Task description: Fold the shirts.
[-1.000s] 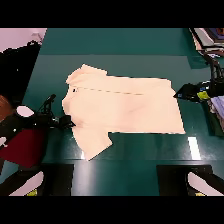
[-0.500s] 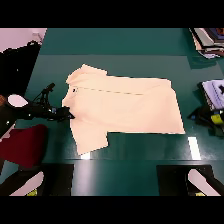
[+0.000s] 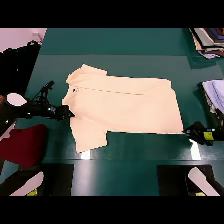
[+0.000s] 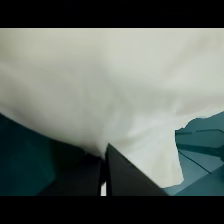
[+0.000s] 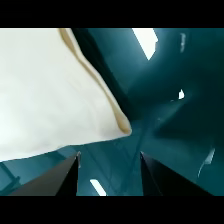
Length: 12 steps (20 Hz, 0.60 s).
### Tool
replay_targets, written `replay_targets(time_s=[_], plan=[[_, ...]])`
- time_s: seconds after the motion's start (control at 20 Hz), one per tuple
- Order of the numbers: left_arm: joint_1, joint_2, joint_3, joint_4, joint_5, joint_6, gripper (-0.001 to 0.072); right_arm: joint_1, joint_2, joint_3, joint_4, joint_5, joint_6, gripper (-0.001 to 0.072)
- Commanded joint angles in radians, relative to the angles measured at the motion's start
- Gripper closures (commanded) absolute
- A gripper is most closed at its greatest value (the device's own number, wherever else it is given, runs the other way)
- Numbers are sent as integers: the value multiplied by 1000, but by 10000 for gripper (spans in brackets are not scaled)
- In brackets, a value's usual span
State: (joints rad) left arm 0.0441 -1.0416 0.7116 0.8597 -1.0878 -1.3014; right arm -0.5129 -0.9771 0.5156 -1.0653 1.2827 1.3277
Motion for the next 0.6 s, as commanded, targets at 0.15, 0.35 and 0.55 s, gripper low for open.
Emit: replay_targets(time_s=[0.15, 0.35, 0.55], plan=[[0, 1, 1, 0, 6, 0, 683, 112, -67, -21, 28, -114, 7, 308], [0, 1, 10, 13, 5, 0, 684, 172, -120, -17, 26, -134, 5, 661], [0, 98, 128, 100, -17, -59, 685, 243, -48, 109, 25, -97, 6, 696]])
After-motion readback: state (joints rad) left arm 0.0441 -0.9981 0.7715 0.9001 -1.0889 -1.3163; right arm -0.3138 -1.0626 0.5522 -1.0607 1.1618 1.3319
